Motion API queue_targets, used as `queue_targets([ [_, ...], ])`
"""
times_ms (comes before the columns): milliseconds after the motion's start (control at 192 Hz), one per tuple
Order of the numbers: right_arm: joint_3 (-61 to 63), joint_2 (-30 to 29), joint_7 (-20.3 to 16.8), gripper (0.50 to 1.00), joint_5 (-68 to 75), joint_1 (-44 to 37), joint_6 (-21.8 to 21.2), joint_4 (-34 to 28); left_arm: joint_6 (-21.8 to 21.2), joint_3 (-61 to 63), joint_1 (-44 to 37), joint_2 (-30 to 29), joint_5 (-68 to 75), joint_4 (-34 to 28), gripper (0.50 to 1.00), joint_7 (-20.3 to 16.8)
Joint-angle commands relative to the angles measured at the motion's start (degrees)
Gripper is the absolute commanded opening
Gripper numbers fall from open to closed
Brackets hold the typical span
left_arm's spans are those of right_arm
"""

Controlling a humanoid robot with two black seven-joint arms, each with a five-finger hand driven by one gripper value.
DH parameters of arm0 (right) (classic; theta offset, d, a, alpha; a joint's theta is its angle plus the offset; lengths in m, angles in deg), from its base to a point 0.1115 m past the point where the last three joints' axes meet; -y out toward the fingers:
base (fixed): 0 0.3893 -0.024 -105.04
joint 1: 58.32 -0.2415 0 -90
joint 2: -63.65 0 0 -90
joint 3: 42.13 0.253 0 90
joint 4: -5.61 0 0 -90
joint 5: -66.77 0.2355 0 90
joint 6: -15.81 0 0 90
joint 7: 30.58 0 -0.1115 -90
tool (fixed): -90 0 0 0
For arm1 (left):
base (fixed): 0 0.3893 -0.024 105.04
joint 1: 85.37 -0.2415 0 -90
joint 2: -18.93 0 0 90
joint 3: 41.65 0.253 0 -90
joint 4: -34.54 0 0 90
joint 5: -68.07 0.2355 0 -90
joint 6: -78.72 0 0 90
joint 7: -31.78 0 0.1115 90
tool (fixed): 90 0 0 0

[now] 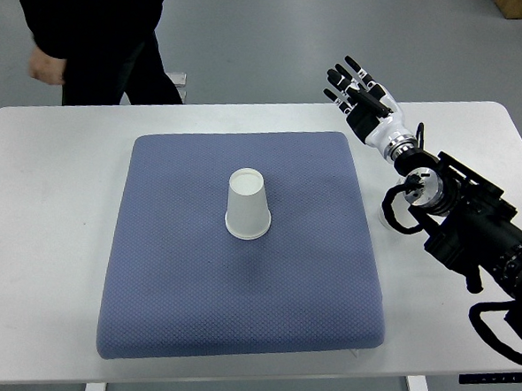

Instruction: Stack paper cups

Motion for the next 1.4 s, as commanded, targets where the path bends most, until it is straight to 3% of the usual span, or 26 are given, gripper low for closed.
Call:
queue_targets([
  [0, 0.0, 0.0, 0.0, 0.917, -0.1, 0.0, 0.1, 0.0, 0.0, 0.0, 0.0, 0.0, 0.0, 0.0, 1.0, 0.0],
  [371, -1.9, 0.0, -0.4, 0.917, -0.8, -1.2, -0.1, -0.1, 0.0, 0.0, 0.0, 0.0, 0.0, 0.0, 1.0, 0.0],
  [642, -11.1, 0.8, -1.8, 0.915, -9.2, -9.2, -1.5, -0.3, 0.0, 0.1, 0.0, 0.0, 0.0, 0.7, 1.0, 0.0],
  [762, -21.0, 3.4, -4.0, 0.915, -11.6, -15.7, -3.0, -0.9, 0.0, 0.1, 0.0, 0.0, 0.0, 1.4, 1.0, 0.0],
  [893, -42.5, 6.7, -5.5, 0.915, -11.9, -24.4, -5.4, -1.6, 0.0, 0.2, 0.0, 0.0, 0.0, 2.5, 1.0, 0.0],
  [1033, -63.5, 10.7, -8.4, 0.915, -12.0, -35.5, -9.3, -7.2, 0.1, 0.2, 0.0, 0.0, 0.0, 3.6, 1.0, 0.0],
  [1164, -79.6, 14.0, -11.5, 0.917, -15.1, -47.8, -14.2, -16.9, 0.1, 0.3, 0.0, 0.0, 0.1, 4.4, 1.0, 0.0],
  [1232, -84.4, 14.9, -12.1, 0.917, -19.9, -53.3, -16.1, -21.2, 0.1, 0.3, 0.0, 0.0, 0.1, 5.0, 1.0, 0.0],
  [1394, -88.1, 17.6, -14.9, 0.917, -27.2, -62.1, -16.1, -32.0, 0.1, 0.3, 0.0, 0.0, 0.1, 6.5, 1.0, 0.0],
])
